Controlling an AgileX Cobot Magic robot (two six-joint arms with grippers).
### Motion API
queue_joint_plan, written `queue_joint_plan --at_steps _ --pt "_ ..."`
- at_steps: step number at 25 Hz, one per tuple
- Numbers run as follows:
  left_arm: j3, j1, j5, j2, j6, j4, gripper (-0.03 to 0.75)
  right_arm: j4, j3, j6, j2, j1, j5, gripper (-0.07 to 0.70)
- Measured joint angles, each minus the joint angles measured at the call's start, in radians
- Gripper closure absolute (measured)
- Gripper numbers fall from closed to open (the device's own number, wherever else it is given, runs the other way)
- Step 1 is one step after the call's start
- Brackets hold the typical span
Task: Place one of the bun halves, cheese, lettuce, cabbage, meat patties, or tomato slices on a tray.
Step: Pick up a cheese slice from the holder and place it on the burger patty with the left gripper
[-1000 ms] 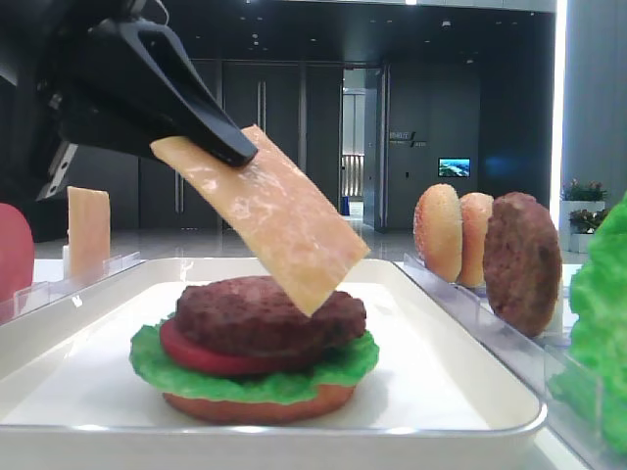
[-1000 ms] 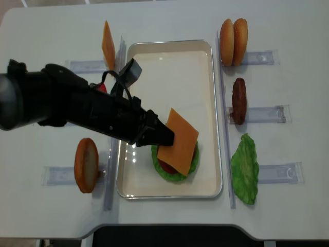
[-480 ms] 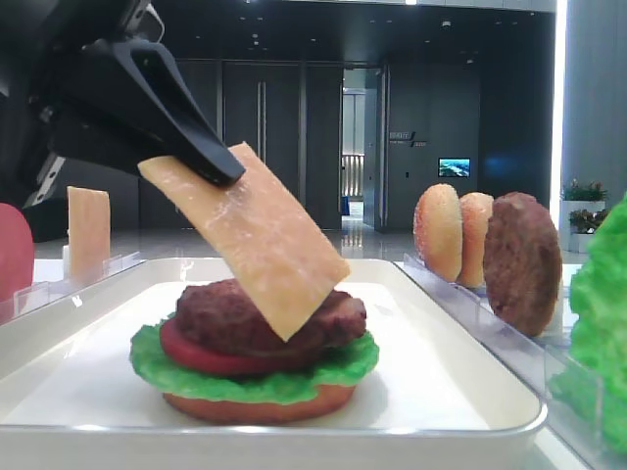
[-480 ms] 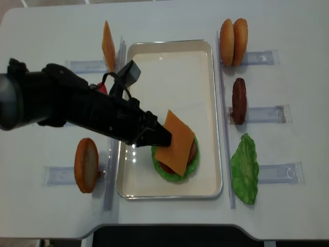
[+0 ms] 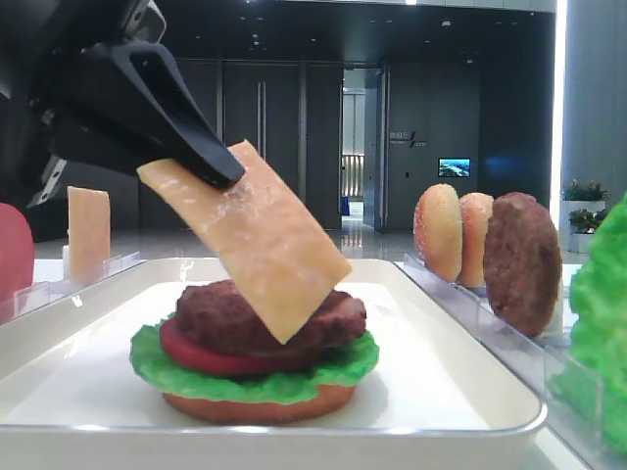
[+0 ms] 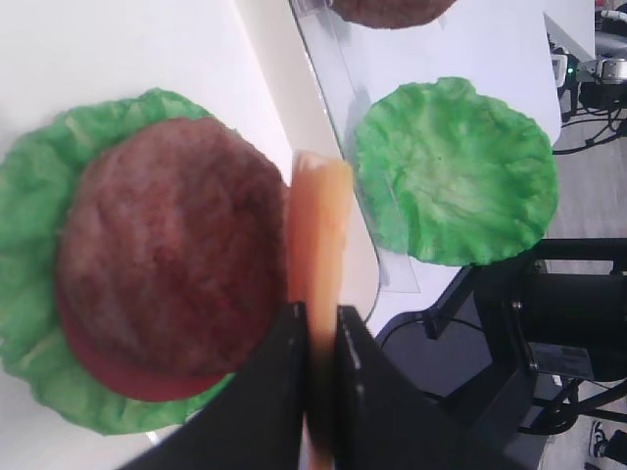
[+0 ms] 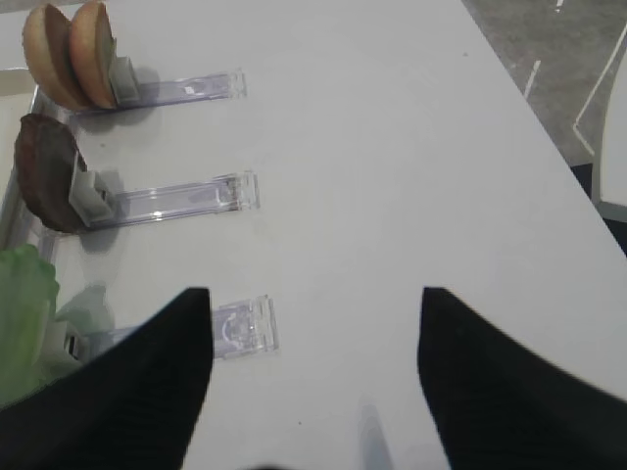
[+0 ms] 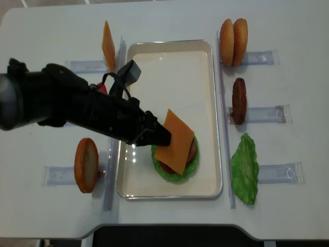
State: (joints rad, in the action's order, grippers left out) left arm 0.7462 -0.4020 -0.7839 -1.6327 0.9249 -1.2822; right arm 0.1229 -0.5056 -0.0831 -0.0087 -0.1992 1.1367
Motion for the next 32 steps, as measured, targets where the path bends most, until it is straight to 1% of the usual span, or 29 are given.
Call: queue_joint_plan --at_steps 5,9,32 --pt "0.000 0.000 -0.017 -0.040 0.042 -0.019 0.683 0.000 0.000 0.000 0.000 0.000 0.000 0.197" --pt "0.000 0.000 -0.019 -0.077 0.069 -0.034 0.683 0.000 0.000 0.000 0.000 0.000 0.000 0.197" --pt "0.000 0.000 -0.027 -0.080 0.073 -0.039 0.683 0.000 0.000 0.000 0.000 0.000 0.000 0.197"
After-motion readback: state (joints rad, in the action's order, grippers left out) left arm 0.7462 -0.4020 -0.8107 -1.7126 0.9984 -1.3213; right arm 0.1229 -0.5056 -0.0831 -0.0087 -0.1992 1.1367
